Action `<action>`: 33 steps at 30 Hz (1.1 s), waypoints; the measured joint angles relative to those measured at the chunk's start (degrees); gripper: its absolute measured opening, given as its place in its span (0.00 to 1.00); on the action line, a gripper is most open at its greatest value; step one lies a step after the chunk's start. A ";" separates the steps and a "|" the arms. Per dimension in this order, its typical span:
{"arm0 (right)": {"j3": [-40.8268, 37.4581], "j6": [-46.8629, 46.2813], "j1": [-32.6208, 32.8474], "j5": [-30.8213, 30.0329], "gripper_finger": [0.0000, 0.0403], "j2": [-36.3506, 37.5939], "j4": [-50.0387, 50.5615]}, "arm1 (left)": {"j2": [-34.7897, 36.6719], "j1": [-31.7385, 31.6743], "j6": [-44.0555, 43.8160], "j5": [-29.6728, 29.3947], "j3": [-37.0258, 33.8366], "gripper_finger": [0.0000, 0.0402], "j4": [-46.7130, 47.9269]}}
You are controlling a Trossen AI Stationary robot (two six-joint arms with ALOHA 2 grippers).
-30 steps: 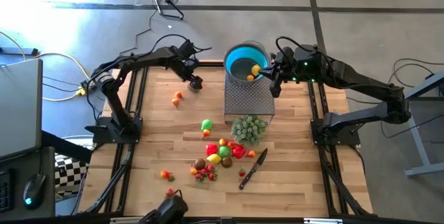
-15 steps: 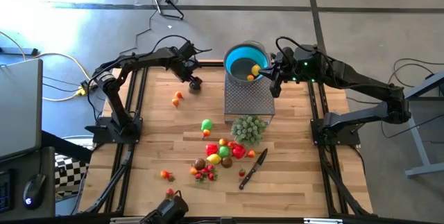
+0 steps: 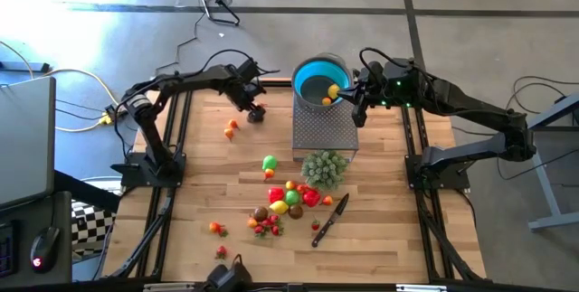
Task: Pick & Place Fruit
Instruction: Put the brown kiwi into the blue strainer bowl
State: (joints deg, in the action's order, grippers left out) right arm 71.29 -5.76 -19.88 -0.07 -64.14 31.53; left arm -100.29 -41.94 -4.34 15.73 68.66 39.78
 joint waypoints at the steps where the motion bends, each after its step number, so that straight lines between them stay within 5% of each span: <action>1: 0.00 0.00 0.02 -0.01 0.00 0.00 0.02 | 0.00 0.57 0.11 -1.37 0.00 0.99 -0.25; 5: 0.00 0.00 0.01 0.01 0.00 0.00 0.00 | 0.00 1.98 0.06 -6.50 -0.02 0.99 -1.21; 33: 0.00 0.00 0.02 0.01 0.00 0.00 0.02 | -5.73 1.86 -2.16 -7.26 -0.07 0.99 -1.66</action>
State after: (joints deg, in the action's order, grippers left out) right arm 71.29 -5.76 -19.86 -0.05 -64.14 31.55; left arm -106.02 -40.08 -6.50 8.47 68.60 38.13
